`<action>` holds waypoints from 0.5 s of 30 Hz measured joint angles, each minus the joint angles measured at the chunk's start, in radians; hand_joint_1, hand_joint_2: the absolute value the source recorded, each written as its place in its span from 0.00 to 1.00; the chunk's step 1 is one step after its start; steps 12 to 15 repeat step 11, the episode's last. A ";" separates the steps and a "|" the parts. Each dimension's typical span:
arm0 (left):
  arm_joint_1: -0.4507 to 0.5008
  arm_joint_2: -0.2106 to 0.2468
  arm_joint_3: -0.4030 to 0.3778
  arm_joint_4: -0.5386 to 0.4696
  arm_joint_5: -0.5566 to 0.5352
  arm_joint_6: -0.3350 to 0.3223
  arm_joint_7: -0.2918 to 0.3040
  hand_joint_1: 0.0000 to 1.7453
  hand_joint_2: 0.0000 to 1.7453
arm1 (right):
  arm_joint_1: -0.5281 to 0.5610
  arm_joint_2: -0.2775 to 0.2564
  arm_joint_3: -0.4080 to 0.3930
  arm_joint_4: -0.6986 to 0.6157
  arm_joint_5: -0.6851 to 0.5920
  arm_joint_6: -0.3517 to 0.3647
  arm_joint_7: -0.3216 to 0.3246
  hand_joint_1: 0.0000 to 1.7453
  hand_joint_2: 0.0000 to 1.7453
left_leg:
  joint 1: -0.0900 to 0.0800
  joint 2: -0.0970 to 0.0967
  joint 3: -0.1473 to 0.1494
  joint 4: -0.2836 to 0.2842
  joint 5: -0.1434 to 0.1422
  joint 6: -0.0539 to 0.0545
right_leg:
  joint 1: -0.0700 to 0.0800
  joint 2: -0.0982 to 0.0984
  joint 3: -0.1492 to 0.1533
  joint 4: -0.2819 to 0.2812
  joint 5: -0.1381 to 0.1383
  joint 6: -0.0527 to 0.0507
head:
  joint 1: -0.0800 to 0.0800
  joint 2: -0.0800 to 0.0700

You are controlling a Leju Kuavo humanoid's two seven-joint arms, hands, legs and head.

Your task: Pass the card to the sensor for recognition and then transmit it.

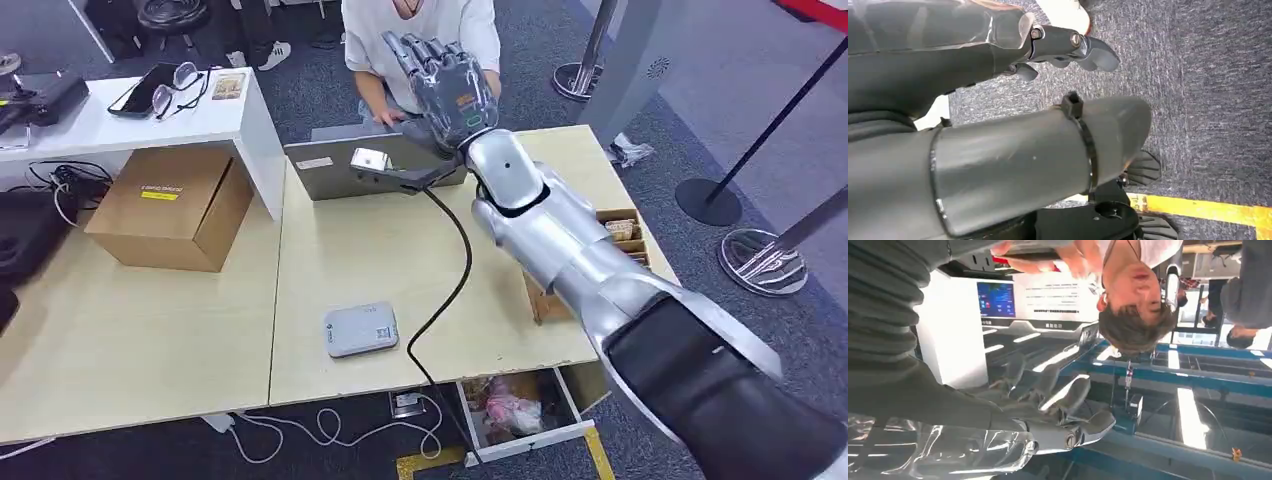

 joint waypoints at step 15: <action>-0.003 -0.004 0.000 0.000 0.000 0.008 0.000 0.00 0.00 | 0.055 -0.022 -0.072 -0.083 -0.066 -0.063 -0.069 0.00 0.00 | 0.000 0.000 0.000 0.000 0.000 0.000 | 0.000 0.000 0.000 0.000 0.000 0.000 | 0.000 0.000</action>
